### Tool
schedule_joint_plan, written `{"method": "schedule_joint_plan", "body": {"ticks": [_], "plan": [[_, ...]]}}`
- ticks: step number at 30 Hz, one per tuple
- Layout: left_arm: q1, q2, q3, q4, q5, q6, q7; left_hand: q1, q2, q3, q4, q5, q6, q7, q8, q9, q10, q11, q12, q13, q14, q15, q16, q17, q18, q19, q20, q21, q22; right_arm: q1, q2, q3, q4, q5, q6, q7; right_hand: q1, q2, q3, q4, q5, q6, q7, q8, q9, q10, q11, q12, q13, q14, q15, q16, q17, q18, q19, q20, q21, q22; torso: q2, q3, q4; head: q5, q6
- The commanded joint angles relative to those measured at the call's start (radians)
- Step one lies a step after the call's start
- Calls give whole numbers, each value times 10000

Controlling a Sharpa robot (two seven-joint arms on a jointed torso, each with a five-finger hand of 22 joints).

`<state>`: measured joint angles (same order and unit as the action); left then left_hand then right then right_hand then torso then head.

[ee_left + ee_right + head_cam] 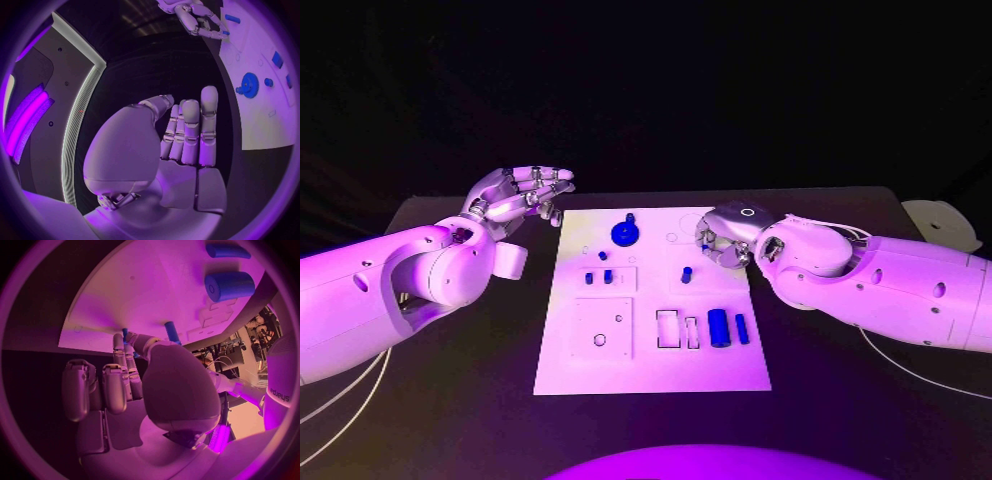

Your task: Assemble the parts on the task board

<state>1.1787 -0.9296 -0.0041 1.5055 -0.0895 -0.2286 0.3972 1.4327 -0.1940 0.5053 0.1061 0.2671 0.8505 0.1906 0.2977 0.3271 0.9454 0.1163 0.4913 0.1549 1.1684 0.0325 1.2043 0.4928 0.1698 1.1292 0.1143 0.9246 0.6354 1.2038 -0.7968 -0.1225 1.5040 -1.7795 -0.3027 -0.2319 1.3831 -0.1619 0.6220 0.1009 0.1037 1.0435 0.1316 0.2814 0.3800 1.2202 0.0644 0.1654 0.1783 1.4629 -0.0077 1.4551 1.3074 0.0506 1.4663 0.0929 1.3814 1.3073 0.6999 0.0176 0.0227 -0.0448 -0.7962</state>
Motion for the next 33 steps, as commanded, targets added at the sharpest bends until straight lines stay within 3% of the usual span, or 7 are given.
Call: {"method": "schedule_joint_plan", "body": {"ticks": [1, 8, 12, 17, 22, 28, 33], "plan": [[-4, 5, 6, 16, 51, 25, -44, -40, -56, 38, -18, 59, -69, -11, -45, -17, -86, 8, 67, 16, -72, 9, -62, -19, 108, -59, 16, -39, -24, 48, -102, 35, 181, -148, -645, -80, -133, -28, -8, -79, -80, 4, -20, 38, 35, 66, -24, -65, -5, 566, -66, -31, -10, -114, 342, -44, 69, 1838, -15, -18, -7, 1, 14], [-4, 6, 6, 8, 50, 21, -60, -53, -61, 47, -26, 58, -87, -4, -49, -19, -113, 16, 73, 18, -80, 16, -62, -25, 109, -66, 22, -44, -30, 92, -404, 87, 625, -144, -950, -91, -158, -42, -3, -96, -120, 3, -24, 42, 44, 74, -27, -75, -8, 569, -68, -25, 0, -116, 345, -45, 76, 1843, -6, -11, 1, 26, 52], [-4, 11, 6, -1, 50, 13, -63, -61, -63, 53, -31, 58, -99, 2, -53, -21, -130, 21, 77, 19, -86, 21, -62, -30, 111, -74, 26, -53, -40, 101, -646, 119, 1136, -109, -1161, -72, -175, -56, -3, -105, -139, 3, -26, 45, 49, 79, -27, -80, -10, 569, -69, -25, -1, -125, 362, -45, 118, 1862, -11, -10, 2, 73, 58], [-5, 36, 6, -18, 50, 1, -52, -61, -63, 53, -31, 58, -99, 2, -53, -21, -130, 21, 77, 19, -86, 21, -62, -30, 111, -74, 26, -53, -40, 65, -779, 135, 1859, -55, -1458, 22, -179, -60, -2, -110, -142, 3, -27, 45, 50, 80, -29, -82, -10, 571, -70, -21, 7, -126, 364, -45, 124, 1865, -20, -11, -10, 226, 108], [-12, 89, 6, -59, 49, 0, -25, -69, -62, 59, -34, 58, -108, 6, -54, -22, -143, 26, 81, 21, -84, 24, -57, -19, 111, -77, 29, -55, -43, -69, -621, 140, 2566, -46, -1631, 161, -172, -66, 17, -141, -131, -3, -29, 45, 55, 80, -34, -92, -14, 573, -73, -17, 13, -128, 368, -47, 133, 1871, -34, -6, -21, 639, 127], [-18, 221, 6, -141, 51, -28, -5, -73, -60, 64, -36, 58, -112, 8, -54, -22, -150, 28, 86, 22, -86, 26, -56, -22, 110, -76, 32, -52, -38, -235, -194, 123, 2844, -48, -1621, 260, -171, -67, 24, -153, -125, -5, -28, 45, 58, 82, -34, -96, -15, 572, -74, -21, 3, -125, 363, -48, 121, 1866, -66, -45, 30, 1124, 23], [-18, 345, 6, -176, 52, -46, -6, -73, -60, 64, -36, 58, -112, 8, -54, -22, -150, 28, 86, 22, -86, 26, -56, -22, 110, -76, 32, -52, -38, -501, 220, 79, 2727, -47, -1531, 336, -172, -67, 25, -155, -123, -5, -28, 46, 58, 83, -34, -97, -15, 572, -75, -19, 8, -125, 363, -48, 119, 1865, -70, -67, 41, 1332, -97]]}}
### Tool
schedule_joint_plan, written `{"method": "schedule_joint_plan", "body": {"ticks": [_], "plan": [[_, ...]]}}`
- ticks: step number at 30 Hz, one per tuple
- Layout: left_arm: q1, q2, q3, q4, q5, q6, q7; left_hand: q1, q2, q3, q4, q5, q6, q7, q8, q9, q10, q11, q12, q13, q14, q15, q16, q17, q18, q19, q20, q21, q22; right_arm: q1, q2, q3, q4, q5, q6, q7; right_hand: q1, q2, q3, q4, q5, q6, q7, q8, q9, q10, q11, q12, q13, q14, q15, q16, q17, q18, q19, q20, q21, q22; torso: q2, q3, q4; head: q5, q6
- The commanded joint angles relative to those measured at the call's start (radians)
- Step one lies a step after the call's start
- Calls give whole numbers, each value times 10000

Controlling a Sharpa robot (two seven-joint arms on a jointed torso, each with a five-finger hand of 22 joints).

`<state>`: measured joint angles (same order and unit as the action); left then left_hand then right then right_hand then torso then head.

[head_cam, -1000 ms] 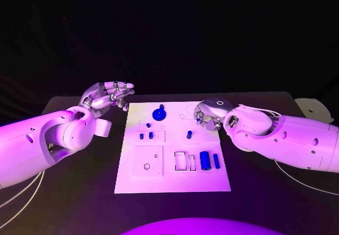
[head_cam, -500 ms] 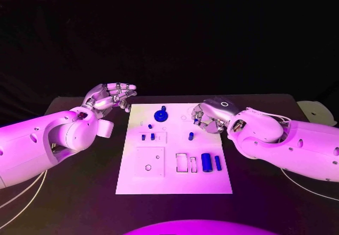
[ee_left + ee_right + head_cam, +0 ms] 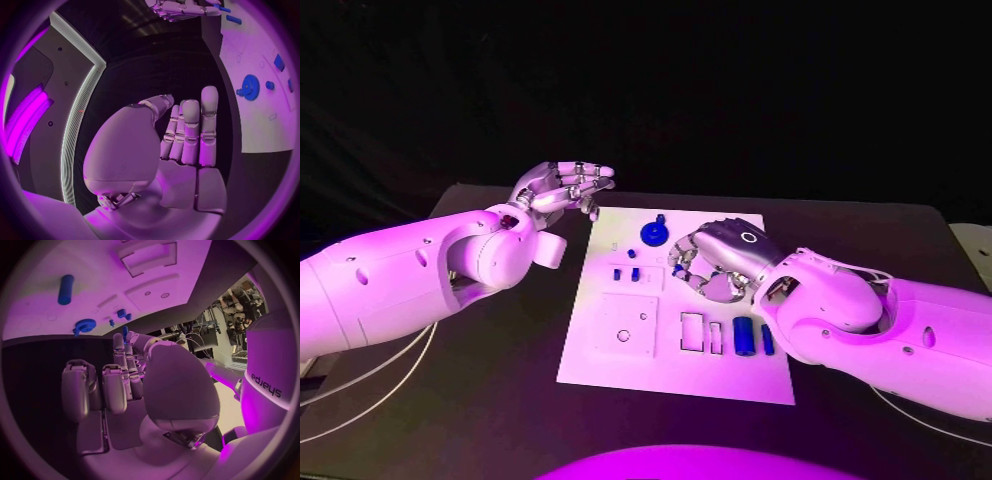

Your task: Assemble the parts on the task board

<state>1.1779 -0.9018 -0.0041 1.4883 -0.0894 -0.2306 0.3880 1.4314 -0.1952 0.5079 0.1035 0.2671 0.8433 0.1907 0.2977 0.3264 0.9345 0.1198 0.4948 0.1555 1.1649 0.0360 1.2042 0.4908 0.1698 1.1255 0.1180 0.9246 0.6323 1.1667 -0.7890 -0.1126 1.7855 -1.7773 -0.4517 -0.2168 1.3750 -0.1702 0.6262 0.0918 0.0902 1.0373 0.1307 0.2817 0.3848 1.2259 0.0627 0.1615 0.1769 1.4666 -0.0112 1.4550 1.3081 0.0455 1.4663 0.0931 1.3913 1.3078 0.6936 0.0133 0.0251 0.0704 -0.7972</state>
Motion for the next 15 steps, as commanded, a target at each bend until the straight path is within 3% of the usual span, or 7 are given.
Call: {"method": "schedule_joint_plan", "body": {"ticks": [1, 6, 11, 15], "plan": [[-9, 96, 6, -12, 51, -29, 82, -65, -46, 40, -10, 58, -41, 8, -53, -14, -46, -6, 56, 18, -50, -7, -53, 2, 108, -36, -3, -47, 2, -211, 238, -33, -157, -68, -16, 203, -94, 15, -16, -66, 15, 56, -18, 42, 11, 27, -17, -58, -1, 536, -39, -19, 0, -74, 364, -50, 24, 1862, -8, -24, 15, 202, -95], [-8, 196, 6, -11, 51, -34, 76, -73, -46, 41, -9, 57, -43, 9, -52, -14, -50, -4, 60, 19, -57, -5, -57, -12, 108, -36, -1, -46, 3, -602, 660, -78, -506, -77, 49, 278, -96, 16, -15, -68, 18, 55, -17, 42, 12, 29, -16, -59, -1, 536, -40, -17, 3, -72, 361, -51, 14, 1858, 14, -7, -19, 399, -191], [-6, 283, 5, -9, 51, -41, 68, -89, -49, 41, -8, 54, -48, 11, -51, -13, -59, -1, 68, 22, -55, -1, -51, -3, 107, -36, 3, -44, 7, -951, 1074, -99, -834, -166, 53, 282, -98, 17, -11, -73, 27, 52, -16, 42, 13, 29, -15, -62, -2, 536, -40, -18, 0, -72, 361, -51, 14, 1858, 21, 4, 14, 541, -284], [-6, 317, 5, -9, 51, -29, 56, -89, -49, 41, -8, 54, -48, 11, -51, -13, -59, -1, 68, 22, -55, -1, -51, -3, 107, -36, 3, -44, 7, -1053, 1236, -103, -987, -249, 30, 211, -99, 15, -8, -82, 36, 48, -14, 41, 15, 29, -15, -65, -3, 538, -40, -13, 11, -75, 365, -52, 25, 1864, 11, 4, 15, 606, -328]]}}
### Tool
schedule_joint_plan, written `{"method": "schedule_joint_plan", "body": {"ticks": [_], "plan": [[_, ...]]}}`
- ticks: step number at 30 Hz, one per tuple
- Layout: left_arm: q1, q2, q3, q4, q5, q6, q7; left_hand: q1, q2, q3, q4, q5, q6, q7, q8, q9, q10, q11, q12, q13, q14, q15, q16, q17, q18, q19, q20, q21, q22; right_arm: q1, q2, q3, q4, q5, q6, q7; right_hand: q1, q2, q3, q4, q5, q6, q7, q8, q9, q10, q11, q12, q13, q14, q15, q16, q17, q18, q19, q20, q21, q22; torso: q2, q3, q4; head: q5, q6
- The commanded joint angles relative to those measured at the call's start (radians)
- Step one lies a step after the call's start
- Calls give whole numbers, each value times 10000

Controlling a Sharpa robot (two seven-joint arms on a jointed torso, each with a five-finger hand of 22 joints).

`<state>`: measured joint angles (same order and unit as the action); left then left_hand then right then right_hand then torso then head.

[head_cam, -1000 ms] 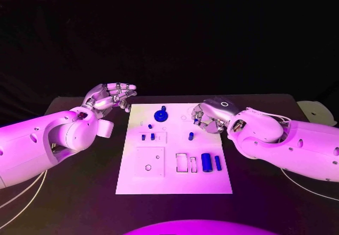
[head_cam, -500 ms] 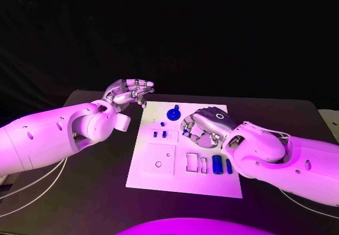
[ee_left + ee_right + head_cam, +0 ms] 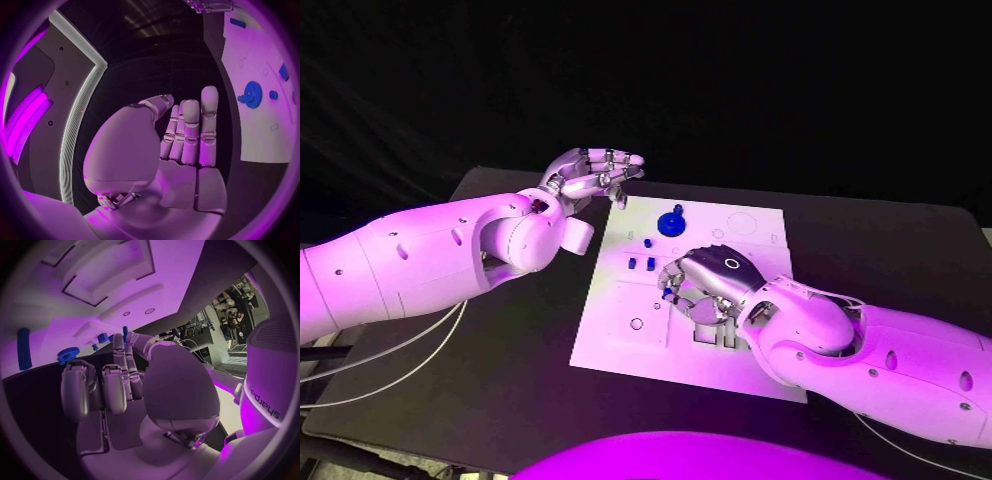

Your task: Assemble the parts on the task board

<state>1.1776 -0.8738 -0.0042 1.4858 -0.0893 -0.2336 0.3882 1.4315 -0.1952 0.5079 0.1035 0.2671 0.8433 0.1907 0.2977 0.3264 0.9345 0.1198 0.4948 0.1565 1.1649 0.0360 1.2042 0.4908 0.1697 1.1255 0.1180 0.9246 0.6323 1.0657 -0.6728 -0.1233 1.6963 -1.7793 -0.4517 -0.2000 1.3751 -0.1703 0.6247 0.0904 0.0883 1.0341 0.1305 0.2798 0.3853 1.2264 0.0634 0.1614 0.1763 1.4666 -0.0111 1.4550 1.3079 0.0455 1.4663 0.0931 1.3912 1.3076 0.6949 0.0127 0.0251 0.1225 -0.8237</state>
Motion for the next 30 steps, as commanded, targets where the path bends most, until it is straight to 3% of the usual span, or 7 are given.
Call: {"method": "schedule_joint_plan", "body": {"ticks": [1, 16, 30], "plan": [[-3, 45, 6, 18, 50, 5, 51, -89, -49, 41, -8, 54, -48, 11, -51, -14, -60, -1, 68, 12, -55, -1, -51, -4, 108, -36, 3, -44, 7, -67, 111, 3, -139, -267, 25, 12, -100, 16, 8, -68, 55, 81, -13, 60, 10, 24, -22, -65, 3, 539, -41, -13, 13, -75, 365, -52, 26, 1866, -2, 6, 14, 128, -87], [-2, 93, 5, -24, 50, 14, 13, -116, -47, 42, -2, 51, -54, 13, -47, -12, -73, 3, 81, 16, -65, 5, -54, -23, 108, -41, 9, -48, 4, -174, 299, 0, -341, -487, 184, -92, -123, 2, 2, -81, 68, 78, -9, 62, 16, 32, -18, -69, 2, 541, -40, -8, 19, -81, 378, -53, 57, 1881, 3, 15, -20, 273, -246], [-2, 97, 5, -17, 49, 38, -11, -138, -45, 45, 3, 50, -61, 15, -45, -12, -88, 6, 90, 19, -70, 9, -52, -28, 107, -41, 14, -46, 9, -232, 488, -26, -539, -491, 387, -81, -146, -4, -1, -87, 75, 74, -7, 62, 20, 34, -15, -76, 1, 543, -38, -6, 22, -83, 381, -53, 62, 1884, 2, 18, 3, 353, -336]]}}
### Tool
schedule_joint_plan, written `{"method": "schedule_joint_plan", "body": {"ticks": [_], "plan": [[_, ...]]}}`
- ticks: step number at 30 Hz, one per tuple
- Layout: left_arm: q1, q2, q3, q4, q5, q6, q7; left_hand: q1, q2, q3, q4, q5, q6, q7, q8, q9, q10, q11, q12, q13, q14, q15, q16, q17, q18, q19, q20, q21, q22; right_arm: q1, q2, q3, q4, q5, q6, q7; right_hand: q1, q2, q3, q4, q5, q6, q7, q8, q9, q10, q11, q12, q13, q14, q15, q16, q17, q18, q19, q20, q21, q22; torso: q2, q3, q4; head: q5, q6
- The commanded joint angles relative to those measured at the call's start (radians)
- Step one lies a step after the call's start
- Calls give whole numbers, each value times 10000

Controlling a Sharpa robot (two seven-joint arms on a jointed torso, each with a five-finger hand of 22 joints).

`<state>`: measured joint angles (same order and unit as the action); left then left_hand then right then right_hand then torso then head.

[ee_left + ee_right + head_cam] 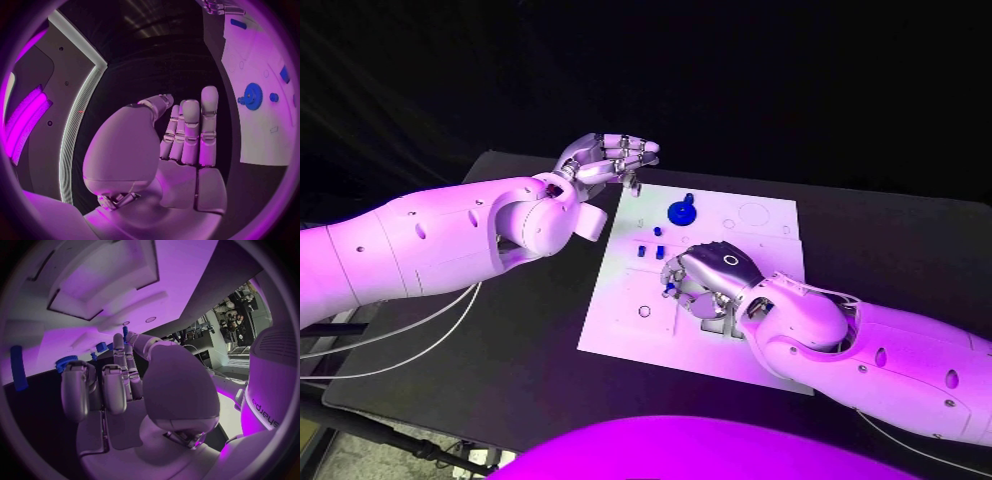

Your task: Assemble the parts on the task board

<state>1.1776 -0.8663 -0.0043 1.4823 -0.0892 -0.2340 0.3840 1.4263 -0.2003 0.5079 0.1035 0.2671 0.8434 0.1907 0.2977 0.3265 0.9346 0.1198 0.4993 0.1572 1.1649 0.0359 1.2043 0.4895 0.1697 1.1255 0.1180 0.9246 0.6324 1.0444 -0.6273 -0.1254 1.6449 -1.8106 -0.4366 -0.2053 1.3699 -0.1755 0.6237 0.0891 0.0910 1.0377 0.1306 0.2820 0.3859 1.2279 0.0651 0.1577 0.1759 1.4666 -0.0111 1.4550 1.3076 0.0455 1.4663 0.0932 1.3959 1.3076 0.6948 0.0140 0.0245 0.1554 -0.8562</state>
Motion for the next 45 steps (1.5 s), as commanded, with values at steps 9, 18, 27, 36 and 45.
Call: {"method": "schedule_joint_plan", "body": {"ticks": [9, 18, 27, 36, 45], "plan": [[-3, 15, 6, 12, 47, 43, 21, -86, 6, 45, 2, 50, -62, 16, -45, -12, -89, 6, 45, 13, -71, 9, -52, -15, 107, -41, 14, -46, 8, -54, 80, -16, -28, -188, 411, -61, -99, 49, 9, -74, 49, 36, -7, 40, 15, 19, -32, -40, 4, 540, -38, -11, 11, -79, 375, -53, -1, 1877, 1, -1, -3, 53, -63], [-3, 18, 6, 8, 46, 51, 18, -104, 7, 54, -2, 51, -72, 16, -41, -10, -114, 9, 59, 17, -76, 14, -46, -15, 110, -49, 20, -54, -1, -69, 142, -28, -118, -277, 532, -171, -128, 55, 9, -72, 49, 27, -4, 37, 18, 19, -28, -48, 2, 539, -36, -16, -2, -75, 368, -52, -21, 1870, -3, 1, -4, 64, -76], [-3, 15, 6, 12, 46, 62, 5, -104, 7, 54, -2, 51, -72, 16, -41, -10, -114, 9, 59, 17, -76, 14, -46, -15, 110, -49, 20, -54, -1, -87, 268, -46, -280, -564, 707, -400, -144, 58, 9, -71, 46, 20, -2, 35, 20, 15, -26, -54, 0, 535, -34, -25, -23, -69, 356, -52, -52, 1857, 0, -2, 3, 63, -73], [-3, 31, 6, -8, 45, 70, -9, -104, 7, 54, -2, 51, -72, 16, -41, -10, -114, 9, 59, 17, -76, 14, -46, -15, 110, -49, 20, -54, -1, -103, 342, -57, -314, -664, 962, -385, -182, 42, 0, -75, 28, 3, 2, 28, 23, 6, -20, -69, -4, 533, -30, -29, -33, -66, 350, -50, -68, 1852, -1, -8, 2, 63, -94], [-3, 35, 6, -21, 43, 64, -14, -117, 9, 62, -8, 51, -81, 18, -37, -9, -136, 11, 72, 21, -84, 17, -44, -24, 113, -58, 25, -64, -13, -107, 305, -67, -268, -668, 1194, -371, -314, -21, -43, -65, -19, -18, 5, 18, 30, 9, -13, -94, -9, 528, -22, -36, -55, -61, 340, -43, -96, 1845, -11, -6, -2, 62, -124]]}}
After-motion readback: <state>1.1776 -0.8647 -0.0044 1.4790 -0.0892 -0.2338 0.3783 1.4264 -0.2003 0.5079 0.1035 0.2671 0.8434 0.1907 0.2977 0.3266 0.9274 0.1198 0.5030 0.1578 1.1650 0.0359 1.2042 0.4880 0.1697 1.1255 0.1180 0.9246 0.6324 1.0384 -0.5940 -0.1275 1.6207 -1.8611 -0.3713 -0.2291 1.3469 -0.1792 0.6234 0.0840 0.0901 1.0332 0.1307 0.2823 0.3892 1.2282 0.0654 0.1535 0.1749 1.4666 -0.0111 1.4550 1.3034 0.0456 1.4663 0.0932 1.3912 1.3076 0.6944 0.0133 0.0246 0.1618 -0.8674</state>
